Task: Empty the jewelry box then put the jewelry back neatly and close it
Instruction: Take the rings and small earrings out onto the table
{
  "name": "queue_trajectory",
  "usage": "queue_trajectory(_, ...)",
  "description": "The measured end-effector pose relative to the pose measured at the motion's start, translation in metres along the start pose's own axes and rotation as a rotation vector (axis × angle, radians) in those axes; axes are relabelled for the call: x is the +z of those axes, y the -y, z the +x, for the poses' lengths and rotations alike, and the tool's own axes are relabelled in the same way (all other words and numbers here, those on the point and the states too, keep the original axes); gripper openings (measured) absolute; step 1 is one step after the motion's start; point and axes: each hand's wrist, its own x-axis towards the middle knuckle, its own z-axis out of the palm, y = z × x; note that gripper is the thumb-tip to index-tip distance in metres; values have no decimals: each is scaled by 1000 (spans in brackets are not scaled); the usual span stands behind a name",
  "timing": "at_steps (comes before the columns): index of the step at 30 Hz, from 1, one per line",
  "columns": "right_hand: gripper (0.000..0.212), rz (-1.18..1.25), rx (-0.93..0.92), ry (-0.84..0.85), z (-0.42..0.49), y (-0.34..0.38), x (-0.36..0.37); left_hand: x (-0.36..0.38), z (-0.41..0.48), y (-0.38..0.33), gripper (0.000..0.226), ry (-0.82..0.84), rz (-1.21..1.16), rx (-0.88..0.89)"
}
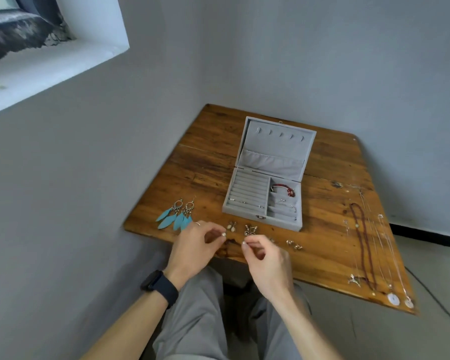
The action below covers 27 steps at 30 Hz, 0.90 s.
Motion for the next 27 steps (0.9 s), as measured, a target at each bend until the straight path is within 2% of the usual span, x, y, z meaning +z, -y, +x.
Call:
queue_trajectory(9,18,-195,-14,16,-3,2,28,14,-18,13,24,-102,95,-40)
queue_trajectory(16,16,-177,-45,-11,-3,7,35,14,-17,17,22,-91,73,-38)
queue_trajectory(23,26,-128,-40,10,-2,5,32,12,-17,18,27,-65,66,-46)
queue_trajectory(27,22,-128,-35,37,-3,1,27,11,-18,19,28,-60,49,-37)
